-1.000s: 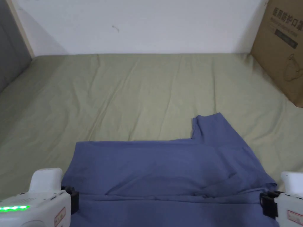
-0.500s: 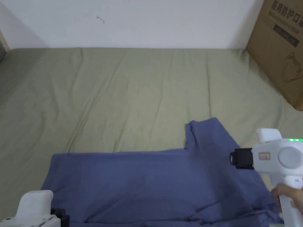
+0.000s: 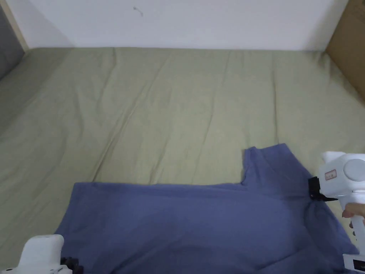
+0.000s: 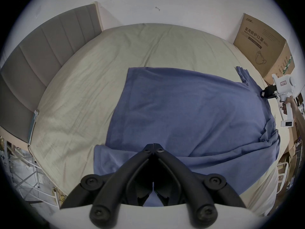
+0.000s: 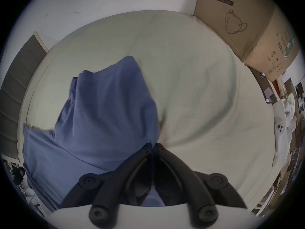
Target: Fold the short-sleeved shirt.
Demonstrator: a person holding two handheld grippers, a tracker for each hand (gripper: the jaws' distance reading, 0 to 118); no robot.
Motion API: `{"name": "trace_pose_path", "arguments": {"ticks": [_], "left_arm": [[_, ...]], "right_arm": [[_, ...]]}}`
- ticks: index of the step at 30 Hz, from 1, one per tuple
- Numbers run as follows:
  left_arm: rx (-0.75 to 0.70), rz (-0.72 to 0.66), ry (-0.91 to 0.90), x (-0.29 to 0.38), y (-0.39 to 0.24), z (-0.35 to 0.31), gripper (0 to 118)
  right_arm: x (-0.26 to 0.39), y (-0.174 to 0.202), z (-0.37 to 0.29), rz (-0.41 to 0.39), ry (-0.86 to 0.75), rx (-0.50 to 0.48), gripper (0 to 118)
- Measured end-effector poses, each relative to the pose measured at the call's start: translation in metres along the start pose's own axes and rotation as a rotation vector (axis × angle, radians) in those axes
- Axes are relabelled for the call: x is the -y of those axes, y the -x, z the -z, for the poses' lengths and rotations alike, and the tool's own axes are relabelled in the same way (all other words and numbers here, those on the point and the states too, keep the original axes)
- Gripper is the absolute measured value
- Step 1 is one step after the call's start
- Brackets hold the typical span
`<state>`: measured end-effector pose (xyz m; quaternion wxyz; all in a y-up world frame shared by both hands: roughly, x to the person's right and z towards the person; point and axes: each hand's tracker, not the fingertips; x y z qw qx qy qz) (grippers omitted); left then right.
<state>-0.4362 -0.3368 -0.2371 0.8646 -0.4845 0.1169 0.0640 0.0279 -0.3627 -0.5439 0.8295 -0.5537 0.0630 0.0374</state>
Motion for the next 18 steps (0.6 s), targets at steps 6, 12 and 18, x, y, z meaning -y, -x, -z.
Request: {"name": "trace_pose_path", "arguments": {"ticks": [6,12,18], "left_arm": [[0.014,-0.046,-0.047,-0.032,0.014,-0.004,3],[0.028,-0.133,-0.075,-0.128,0.032,0.057,102],[-0.068,-0.073,0.133,-0.176,0.047,0.164,96]], "right_arm": [[0.001,-0.003,-0.008,0.058,-0.015,-0.017,2],[0.0,0.001,-0.007,0.016,-0.006,0.008,2],[0.001,-0.002,-0.006,0.034,-0.002,0.005,2]]}}
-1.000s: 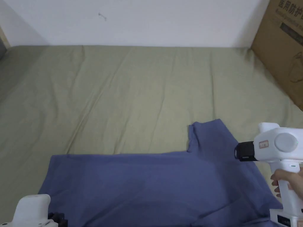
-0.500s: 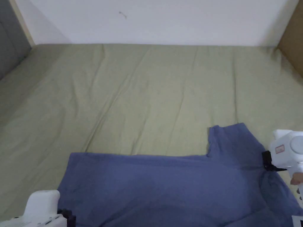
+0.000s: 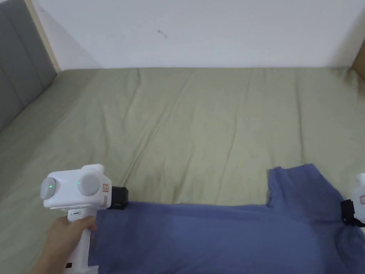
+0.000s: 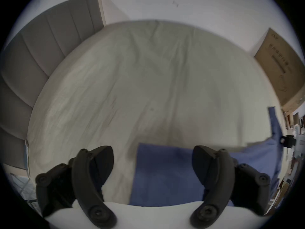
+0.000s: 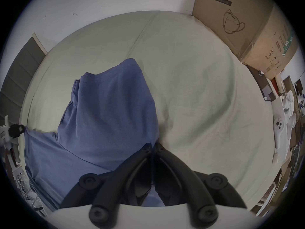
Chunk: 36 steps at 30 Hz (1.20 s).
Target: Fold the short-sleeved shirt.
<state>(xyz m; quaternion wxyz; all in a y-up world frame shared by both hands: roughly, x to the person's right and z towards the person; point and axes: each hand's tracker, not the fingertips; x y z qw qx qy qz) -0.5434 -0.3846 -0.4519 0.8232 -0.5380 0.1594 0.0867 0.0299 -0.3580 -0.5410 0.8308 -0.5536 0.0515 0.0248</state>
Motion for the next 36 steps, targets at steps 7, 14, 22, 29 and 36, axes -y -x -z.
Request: {"name": "trace_pose_path", "arguments": {"ticks": [7,14,22,29,36], "left_arm": [[0.017,0.04,-0.041,0.005,-0.01,-0.008,5],[0.047,0.077,-0.115,0.007,-0.009,-0.065,4],[0.071,0.126,-0.301,0.083,0.015,-0.199,4],[0.071,0.11,-0.273,0.188,0.043,-0.233,4],[0.043,0.105,-0.07,0.26,0.05,-0.168,4]], "right_arm": [[-0.004,0.005,-0.004,-0.021,0.003,0.01,2],[-0.008,-0.004,-0.058,-0.013,-0.074,-0.034,2],[0.058,-0.019,-0.169,-0.058,-0.207,-0.078,2],[0.184,-0.037,-0.214,-0.013,-0.181,-0.119,2],[0.281,-0.039,-0.152,0.09,-0.015,-0.092,2]]}}
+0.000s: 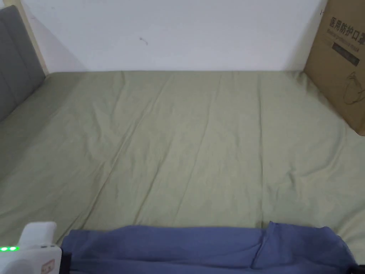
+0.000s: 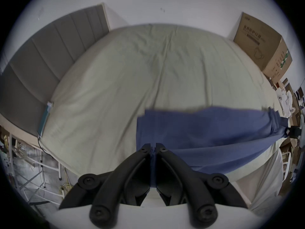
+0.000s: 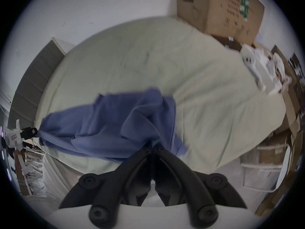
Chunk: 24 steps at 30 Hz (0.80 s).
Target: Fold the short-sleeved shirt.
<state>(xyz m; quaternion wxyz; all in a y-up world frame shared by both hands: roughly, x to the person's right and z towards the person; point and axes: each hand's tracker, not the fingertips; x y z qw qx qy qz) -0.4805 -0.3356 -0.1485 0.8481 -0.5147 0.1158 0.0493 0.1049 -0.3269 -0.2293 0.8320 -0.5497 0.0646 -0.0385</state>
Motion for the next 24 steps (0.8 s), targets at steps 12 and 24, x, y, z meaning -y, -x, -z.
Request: {"name": "trace_pose_path", "arguments": {"ticks": [12,24], "left_arm": [[0.031,-0.137,-0.168,-0.024,0.019,-0.06,81],[0.109,-0.275,-0.186,0.01,0.031,-0.05,0]], "right_arm": [[-0.019,0.055,-0.057,-0.066,-0.31,0.055,77],[-0.009,0.162,-0.013,-0.175,-0.403,-0.082,2]]}}
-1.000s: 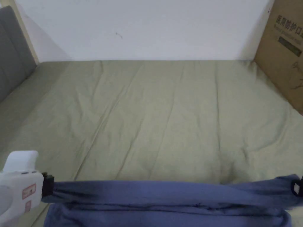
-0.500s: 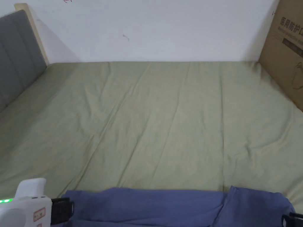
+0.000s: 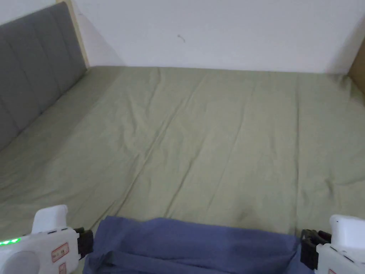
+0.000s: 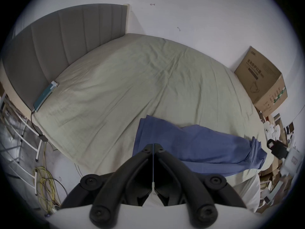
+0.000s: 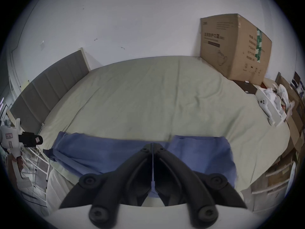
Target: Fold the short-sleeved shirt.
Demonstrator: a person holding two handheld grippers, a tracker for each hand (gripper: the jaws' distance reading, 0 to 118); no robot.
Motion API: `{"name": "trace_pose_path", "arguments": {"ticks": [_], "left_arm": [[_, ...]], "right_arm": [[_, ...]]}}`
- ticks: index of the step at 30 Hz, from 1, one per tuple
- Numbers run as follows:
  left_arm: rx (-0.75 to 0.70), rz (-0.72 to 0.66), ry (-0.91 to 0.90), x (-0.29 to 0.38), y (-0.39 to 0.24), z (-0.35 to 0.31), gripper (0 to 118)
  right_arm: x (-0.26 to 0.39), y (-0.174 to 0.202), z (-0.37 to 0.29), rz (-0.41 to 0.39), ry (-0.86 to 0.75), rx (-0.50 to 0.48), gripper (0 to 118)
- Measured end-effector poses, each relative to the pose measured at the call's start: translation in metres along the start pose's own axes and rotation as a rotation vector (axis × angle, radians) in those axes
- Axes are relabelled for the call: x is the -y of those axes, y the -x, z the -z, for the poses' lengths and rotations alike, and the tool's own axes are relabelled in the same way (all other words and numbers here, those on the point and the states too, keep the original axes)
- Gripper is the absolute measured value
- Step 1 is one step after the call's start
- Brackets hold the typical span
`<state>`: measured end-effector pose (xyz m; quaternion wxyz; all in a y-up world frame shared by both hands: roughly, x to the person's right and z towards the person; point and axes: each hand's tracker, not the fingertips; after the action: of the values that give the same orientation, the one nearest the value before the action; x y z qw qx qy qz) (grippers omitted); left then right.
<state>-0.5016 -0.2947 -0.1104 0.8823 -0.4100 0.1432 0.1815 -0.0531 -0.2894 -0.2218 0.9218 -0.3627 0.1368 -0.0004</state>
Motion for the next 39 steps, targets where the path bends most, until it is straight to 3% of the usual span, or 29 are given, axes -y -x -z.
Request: {"name": "trace_pose_path", "arguments": {"ticks": [2,3,4,5,6,7,13,15,17,18,19,20,21,22,23,25,26,28,31,35,39], "left_arm": [[0.054,-0.044,-0.012,-0.003,0.015,-0.001,1],[0.087,-0.081,-0.002,-0.005,0.025,0.001,10],[0.122,-0.13,0.016,-0.005,0.034,0.003,34],[0.155,-0.164,0.037,-0.004,0.043,0.009,73],[0.194,-0.209,0.062,-0.001,0.053,0.016,90],[0.216,-0.253,0.062,0.002,0.062,0.021,96],[0.434,-0.466,0.162,0.026,0.099,0.078,98],[0.429,-0.525,0.219,0.036,0.106,0.1,97],[0.484,-0.576,0.157,0.04,0.11,0.101,99],[0.524,-0.642,0.146,0.041,0.116,0.099,96],[0.568,-0.694,0.144,0.043,0.121,0.102,85],[0.601,-0.731,0.14,0.045,0.121,0.106,43],[0.608,-0.74,0.158,0.048,0.12,0.114,43],[0.573,-0.727,0.213,0.051,0.114,0.125,29],[0.496,-0.694,0.276,0.055,0.104,0.134,6],[0.598,-0.705,0.226,0.053,0.1,0.135,5],[0.566,-0.705,0.235,0.047,0.099,0.131,5],[0.485,-0.572,0.235,0.035,0.096,0.118,5],[0.418,-0.484,0.217,0.016,0.083,0.1,5],[0.424,-0.342,0.14,-0.015,0.045,0.059,5],[0.432,-0.094,0.077,-0.043,-0.031,0.013,5]], "right_arm": [[-0.004,0.01,0.007,-0.034,0.014,-0.022,2],[-0.006,0.012,0.009,-0.039,0.015,-0.035,2],[-0.008,0.015,0.012,-0.05,0.026,-0.053,2],[-0.009,0.018,0.014,-0.051,0.028,-0.055,2],[-0.009,0.02,0.017,-0.055,0.034,-0.059,2],[-0.009,0.022,0.019,-0.062,0.042,-0.066,2],[-0.004,0.046,0.027,-0.118,0.103,-0.097,2],[-0.002,0.051,0.03,-0.129,0.118,-0.108,2],[-0.002,0.054,0.032,-0.126,0.133,-0.119,2],[-0.001,0.054,0.034,-0.123,0.14,-0.124,2],[-0.001,0.054,0.036,-0.121,0.146,-0.13,2],[0.0,0.055,0.039,-0.119,0.149,-0.133,2],[0.0,0.055,0.042,-0.12,0.154,-0.135,2],[0.0,0.058,0.043,-0.123,0.164,-0.134,2],[0.0,0.059,0.044,-0.125,0.17,-0.131,2],[0.0,0.055,0.042,-0.122,0.171,-0.132,2],[0.0,0.056,0.038,-0.117,0.171,-0.13,2],[-0.003,0.05,0.036,-0.102,0.164,-0.131,2],[-0.006,0.038,0.034,-0.061,0.155,-0.116,2],[-0.006,0.023,0.026,-0.028,0.13,-0.095,2],[-0.002,0.002,0.016,-0.009,0.104,-0.055,2]]}}
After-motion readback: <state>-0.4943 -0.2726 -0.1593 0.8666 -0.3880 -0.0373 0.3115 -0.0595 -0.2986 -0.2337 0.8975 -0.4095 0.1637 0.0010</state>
